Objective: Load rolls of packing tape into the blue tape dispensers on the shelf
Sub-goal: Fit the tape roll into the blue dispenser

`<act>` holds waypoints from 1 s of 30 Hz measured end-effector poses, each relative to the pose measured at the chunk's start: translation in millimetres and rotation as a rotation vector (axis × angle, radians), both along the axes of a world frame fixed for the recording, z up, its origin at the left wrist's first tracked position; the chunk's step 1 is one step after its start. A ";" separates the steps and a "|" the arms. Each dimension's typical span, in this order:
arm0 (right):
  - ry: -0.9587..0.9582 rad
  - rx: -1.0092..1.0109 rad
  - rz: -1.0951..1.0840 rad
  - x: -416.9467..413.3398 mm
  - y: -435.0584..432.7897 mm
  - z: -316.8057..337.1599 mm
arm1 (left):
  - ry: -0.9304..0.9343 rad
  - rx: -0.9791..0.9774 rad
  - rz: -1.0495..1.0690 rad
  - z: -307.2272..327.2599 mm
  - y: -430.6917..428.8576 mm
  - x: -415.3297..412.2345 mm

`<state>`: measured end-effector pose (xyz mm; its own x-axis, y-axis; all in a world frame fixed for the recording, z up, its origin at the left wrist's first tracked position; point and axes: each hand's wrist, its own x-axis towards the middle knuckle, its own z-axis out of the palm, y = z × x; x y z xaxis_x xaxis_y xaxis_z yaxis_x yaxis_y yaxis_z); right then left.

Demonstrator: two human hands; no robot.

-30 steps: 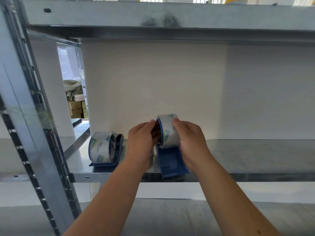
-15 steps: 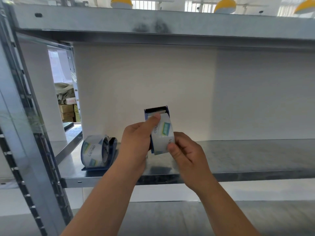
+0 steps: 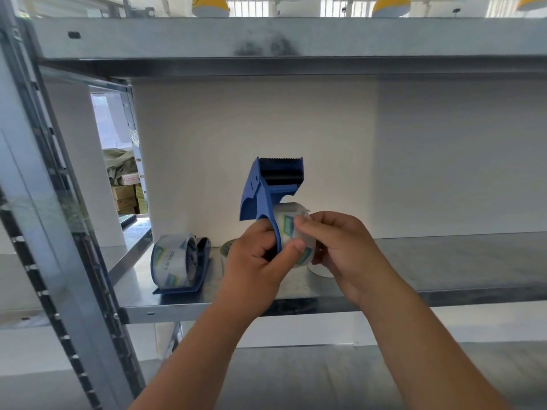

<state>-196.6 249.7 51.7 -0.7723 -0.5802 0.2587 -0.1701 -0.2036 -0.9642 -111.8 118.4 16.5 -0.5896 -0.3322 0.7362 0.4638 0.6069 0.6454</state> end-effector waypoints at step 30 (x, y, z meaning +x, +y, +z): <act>0.383 0.060 -0.290 17.0 10.6 13.7 | 0.010 0.436 -0.300 8.9 9.4 -10.1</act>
<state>-179.6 260.3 65.4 -0.7597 -0.3778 0.5292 -0.5570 -0.0418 -0.8294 -121.9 127.8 25.5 -0.6992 -0.4271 0.5734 0.5833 0.1229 0.8029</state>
